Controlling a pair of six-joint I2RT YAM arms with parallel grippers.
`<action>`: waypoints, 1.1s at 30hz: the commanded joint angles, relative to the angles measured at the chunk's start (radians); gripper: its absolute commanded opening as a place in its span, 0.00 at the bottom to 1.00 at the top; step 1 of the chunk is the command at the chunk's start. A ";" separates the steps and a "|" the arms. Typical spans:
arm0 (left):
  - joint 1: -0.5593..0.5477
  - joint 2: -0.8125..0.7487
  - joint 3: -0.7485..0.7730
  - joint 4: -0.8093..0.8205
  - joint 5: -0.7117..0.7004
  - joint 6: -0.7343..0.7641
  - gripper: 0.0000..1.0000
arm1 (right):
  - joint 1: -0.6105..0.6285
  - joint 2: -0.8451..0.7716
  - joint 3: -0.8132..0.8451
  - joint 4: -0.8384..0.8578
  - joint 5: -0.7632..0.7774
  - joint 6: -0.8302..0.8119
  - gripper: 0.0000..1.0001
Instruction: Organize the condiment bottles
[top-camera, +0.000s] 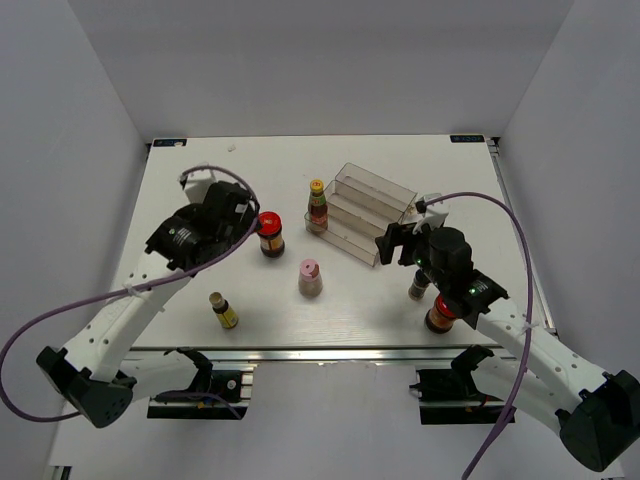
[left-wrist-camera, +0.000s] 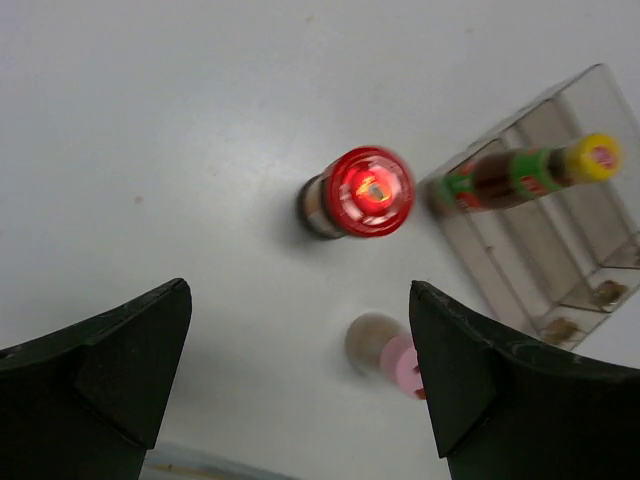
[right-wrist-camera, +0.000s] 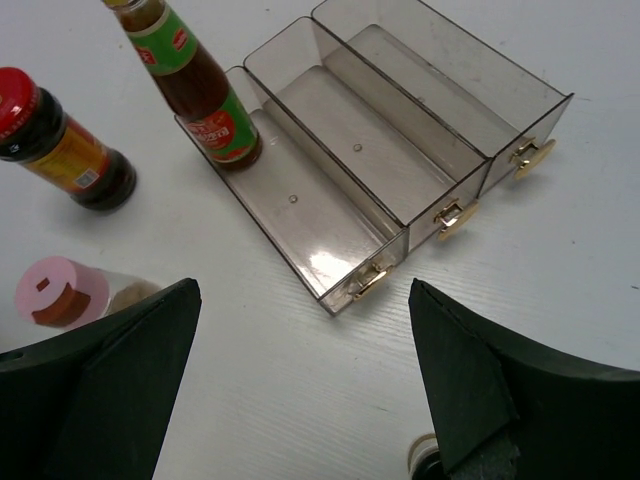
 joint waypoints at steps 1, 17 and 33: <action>0.004 -0.077 -0.086 -0.345 -0.033 -0.253 0.98 | 0.002 -0.013 0.004 0.059 0.092 0.010 0.89; 0.004 -0.217 -0.340 -0.460 0.184 -0.295 0.96 | 0.002 0.003 -0.007 0.054 0.126 0.016 0.89; 0.004 -0.206 -0.383 -0.398 0.142 -0.310 0.65 | 0.001 -0.007 -0.023 0.048 0.181 0.011 0.89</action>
